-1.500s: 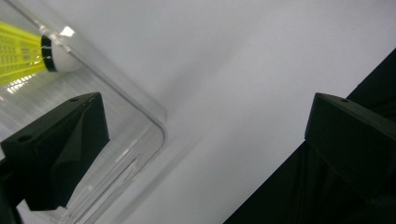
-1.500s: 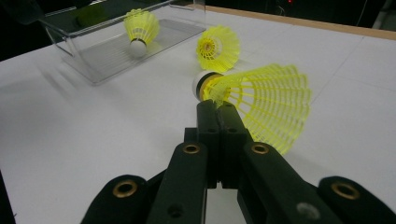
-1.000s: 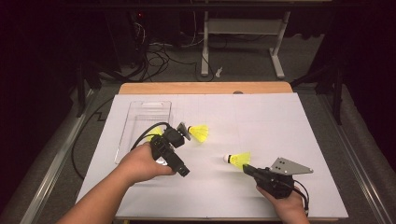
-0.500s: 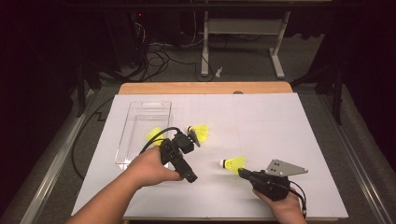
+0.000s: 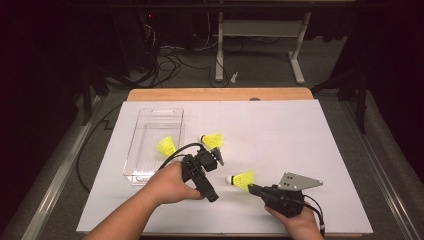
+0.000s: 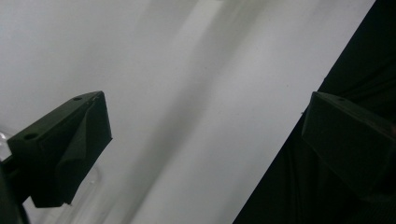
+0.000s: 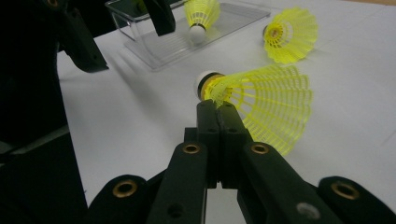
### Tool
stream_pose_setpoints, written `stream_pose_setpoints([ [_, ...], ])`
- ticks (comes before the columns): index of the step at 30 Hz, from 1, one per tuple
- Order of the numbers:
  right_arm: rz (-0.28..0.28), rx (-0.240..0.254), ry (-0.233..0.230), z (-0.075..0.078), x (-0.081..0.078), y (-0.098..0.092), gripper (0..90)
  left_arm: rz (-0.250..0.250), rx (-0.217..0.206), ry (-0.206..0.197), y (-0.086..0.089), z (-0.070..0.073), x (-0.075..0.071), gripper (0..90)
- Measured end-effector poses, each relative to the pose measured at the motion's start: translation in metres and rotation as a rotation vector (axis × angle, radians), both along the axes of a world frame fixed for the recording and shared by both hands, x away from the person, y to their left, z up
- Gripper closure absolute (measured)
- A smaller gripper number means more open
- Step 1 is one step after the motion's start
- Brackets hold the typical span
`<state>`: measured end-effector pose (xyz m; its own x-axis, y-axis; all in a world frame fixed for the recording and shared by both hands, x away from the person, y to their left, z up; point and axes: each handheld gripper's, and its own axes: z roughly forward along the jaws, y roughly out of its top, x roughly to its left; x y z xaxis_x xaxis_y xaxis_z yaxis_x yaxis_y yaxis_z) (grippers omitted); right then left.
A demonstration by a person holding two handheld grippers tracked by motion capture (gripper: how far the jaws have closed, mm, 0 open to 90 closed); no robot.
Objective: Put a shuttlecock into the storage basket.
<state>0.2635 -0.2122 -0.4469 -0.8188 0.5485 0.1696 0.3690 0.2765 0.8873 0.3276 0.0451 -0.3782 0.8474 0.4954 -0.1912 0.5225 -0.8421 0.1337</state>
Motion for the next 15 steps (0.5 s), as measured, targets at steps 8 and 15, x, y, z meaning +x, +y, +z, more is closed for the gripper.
stream_pose_setpoints([
  [8,0.042,0.027,0.026,0.0,-0.001,0.006,90.0,-0.061,0.034,-0.028,-0.01,-0.008,-0.006,3.0],
  [15,0.077,0.034,0.03,0.001,-0.003,0.011,90.0,-0.088,0.029,-0.043,-0.014,-0.011,-0.01,7.5],
])
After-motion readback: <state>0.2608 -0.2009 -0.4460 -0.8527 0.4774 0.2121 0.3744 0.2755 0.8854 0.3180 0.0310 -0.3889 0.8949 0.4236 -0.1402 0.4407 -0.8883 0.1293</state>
